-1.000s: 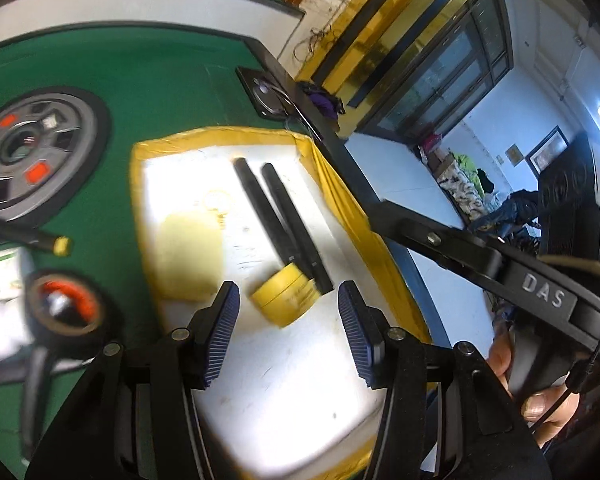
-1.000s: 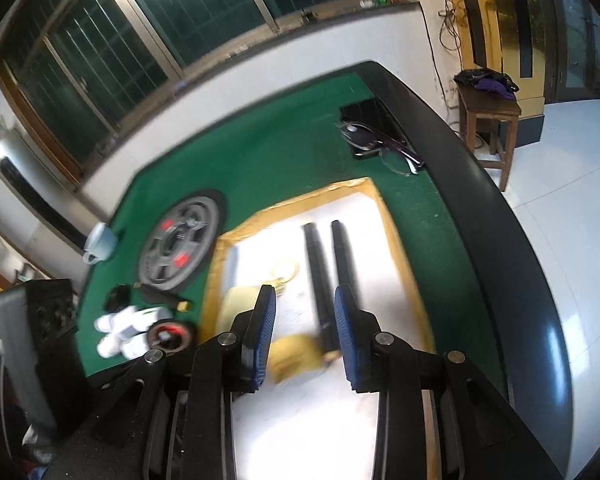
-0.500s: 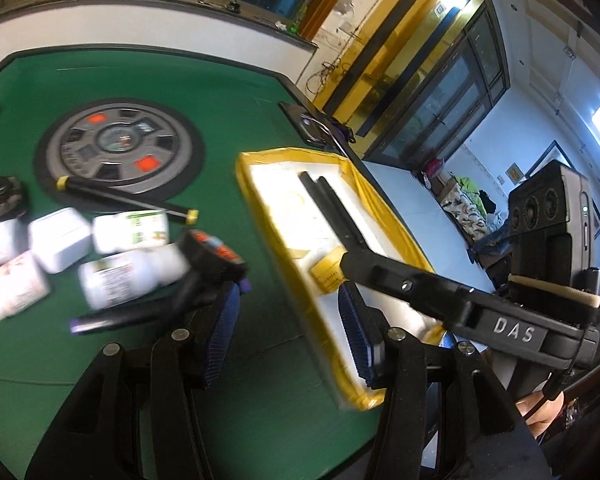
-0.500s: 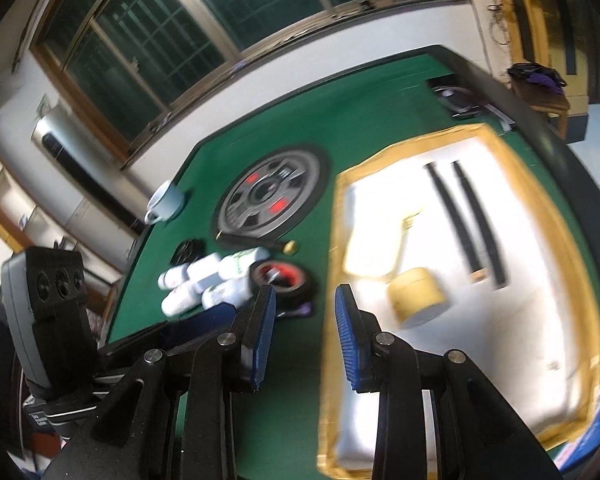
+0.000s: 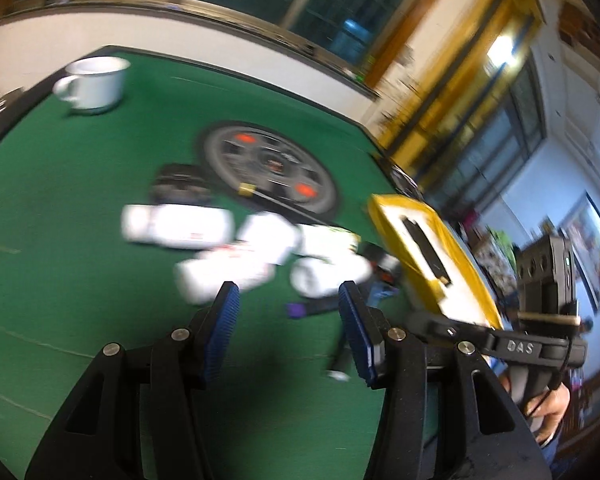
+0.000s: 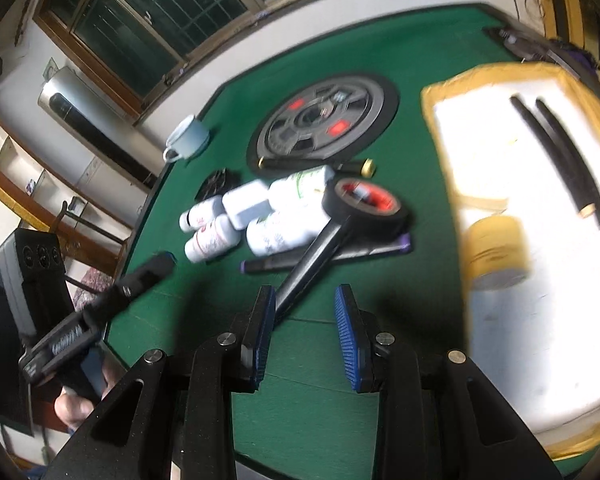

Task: Organize rigid objects
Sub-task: 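Move both tools back over the remaining objects on the table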

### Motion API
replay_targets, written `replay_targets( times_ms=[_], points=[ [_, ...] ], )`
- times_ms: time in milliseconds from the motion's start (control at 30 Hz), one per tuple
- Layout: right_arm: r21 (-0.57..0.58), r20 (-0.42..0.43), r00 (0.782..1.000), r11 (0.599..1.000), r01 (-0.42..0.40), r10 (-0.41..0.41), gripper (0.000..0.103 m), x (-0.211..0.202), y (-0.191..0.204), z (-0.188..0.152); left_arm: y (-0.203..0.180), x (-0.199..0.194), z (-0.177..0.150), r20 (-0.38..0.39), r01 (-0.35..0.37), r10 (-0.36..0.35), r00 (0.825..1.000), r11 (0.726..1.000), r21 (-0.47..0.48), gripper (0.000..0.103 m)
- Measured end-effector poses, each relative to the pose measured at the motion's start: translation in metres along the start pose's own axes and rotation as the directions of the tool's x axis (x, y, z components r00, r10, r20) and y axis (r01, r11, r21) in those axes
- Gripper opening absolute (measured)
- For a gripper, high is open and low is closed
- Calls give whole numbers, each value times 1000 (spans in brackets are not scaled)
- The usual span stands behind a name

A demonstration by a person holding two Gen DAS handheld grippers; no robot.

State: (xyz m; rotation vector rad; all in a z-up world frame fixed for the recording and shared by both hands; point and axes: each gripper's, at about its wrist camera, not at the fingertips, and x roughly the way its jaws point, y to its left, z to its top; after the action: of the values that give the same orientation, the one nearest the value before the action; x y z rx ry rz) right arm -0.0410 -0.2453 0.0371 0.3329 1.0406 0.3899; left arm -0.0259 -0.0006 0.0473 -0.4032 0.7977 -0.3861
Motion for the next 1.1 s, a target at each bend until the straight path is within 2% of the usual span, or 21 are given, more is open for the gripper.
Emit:
replay_targets(
  times_ms=[100, 233, 367, 533, 633, 733, 933, 1000, 1033, 1100],
  points=[
    [2, -20, 1000, 1000, 6, -6, 27, 16, 7, 0, 23, 1, -1, 15, 8, -7, 1000, 998, -61, 50],
    [-7, -37, 998, 998, 55, -55, 27, 34, 18, 4, 31, 3, -2, 17, 23, -22, 1000, 998, -61, 50],
    [-18, -38, 988, 988, 151, -152, 28, 50, 24, 8, 35, -2, -1, 16, 36, -35, 999, 999, -30, 50],
    [-1, -26, 988, 988, 155, -155, 28, 50, 17, 10, 34, -5, -1, -8, 10, -10, 1000, 1000, 21, 50],
    [0, -24, 990, 990, 141, -141, 22, 44, 8, 9, 30, -2, -1, -33, 2, 0, 999, 998, 56, 50],
    [-29, -23, 984, 984, 177, -178, 17, 31, 1, 2, 24, 3, -1, -65, -21, 28, 998, 993, 114, 50],
    [-154, -24, 965, 955, 255, -261, 16, 4, -4, -27, 8, 22, 4, -131, -78, 115, 985, 963, 259, 50],
    [-184, -22, 963, 948, 259, -267, 16, 0, -4, -33, 1, 30, 7, -136, -84, 133, 982, 944, 318, 50],
    [-184, -24, 965, 950, 252, -260, 16, 0, -5, -35, -3, 36, 10, -145, -111, 173, 974, 927, 358, 50],
    [-195, -14, 966, 948, 251, -259, 16, 2, -6, -36, -8, 42, 13, -135, -133, 203, 970, 906, 402, 50]
  ],
)
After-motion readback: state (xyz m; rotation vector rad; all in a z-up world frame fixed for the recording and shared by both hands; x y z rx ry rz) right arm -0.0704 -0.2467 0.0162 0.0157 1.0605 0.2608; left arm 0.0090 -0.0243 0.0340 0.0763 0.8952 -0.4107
